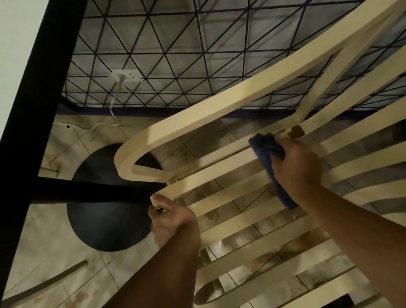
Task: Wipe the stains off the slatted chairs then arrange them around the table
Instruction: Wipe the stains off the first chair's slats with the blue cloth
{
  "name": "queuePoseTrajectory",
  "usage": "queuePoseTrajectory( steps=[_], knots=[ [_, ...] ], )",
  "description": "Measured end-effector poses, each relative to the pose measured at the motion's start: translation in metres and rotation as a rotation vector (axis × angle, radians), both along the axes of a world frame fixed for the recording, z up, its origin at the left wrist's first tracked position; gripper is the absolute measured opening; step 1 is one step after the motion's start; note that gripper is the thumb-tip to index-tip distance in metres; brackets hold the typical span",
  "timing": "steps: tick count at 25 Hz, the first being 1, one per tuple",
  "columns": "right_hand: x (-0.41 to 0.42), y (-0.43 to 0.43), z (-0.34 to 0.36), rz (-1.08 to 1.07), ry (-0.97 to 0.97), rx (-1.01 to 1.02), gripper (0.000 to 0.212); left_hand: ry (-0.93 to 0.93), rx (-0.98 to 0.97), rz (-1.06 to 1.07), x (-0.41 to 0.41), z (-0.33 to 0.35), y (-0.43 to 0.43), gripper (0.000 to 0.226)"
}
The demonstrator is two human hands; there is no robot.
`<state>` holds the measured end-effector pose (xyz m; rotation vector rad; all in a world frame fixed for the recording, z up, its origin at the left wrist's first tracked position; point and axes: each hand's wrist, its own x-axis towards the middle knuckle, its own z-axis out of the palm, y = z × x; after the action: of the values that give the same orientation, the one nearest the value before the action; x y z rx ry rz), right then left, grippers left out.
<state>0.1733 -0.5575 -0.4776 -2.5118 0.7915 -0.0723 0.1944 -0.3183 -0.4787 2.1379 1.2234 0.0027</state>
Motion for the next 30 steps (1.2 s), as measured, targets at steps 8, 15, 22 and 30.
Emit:
queuePoseTrajectory(
  steps=[8,15,22,30],
  knots=[
    [0.025,0.132,0.010,0.270,0.149,0.047,0.023,0.023,0.047,-0.004,0.002,-0.007,0.005,0.074],
    [0.012,0.129,0.003,0.505,-0.130,-0.037,0.013,0.037,0.034,-0.005,0.001,-0.003,0.007,0.081],
    [-0.011,-0.013,-0.007,0.108,-0.087,-0.040,0.013,-0.034,0.035,0.041,0.002,-0.004,0.001,0.063],
    [0.006,0.010,-0.005,-0.044,-0.056,0.034,0.010,-0.047,0.091,0.012,0.001,-0.008,0.001,0.066]
  ],
)
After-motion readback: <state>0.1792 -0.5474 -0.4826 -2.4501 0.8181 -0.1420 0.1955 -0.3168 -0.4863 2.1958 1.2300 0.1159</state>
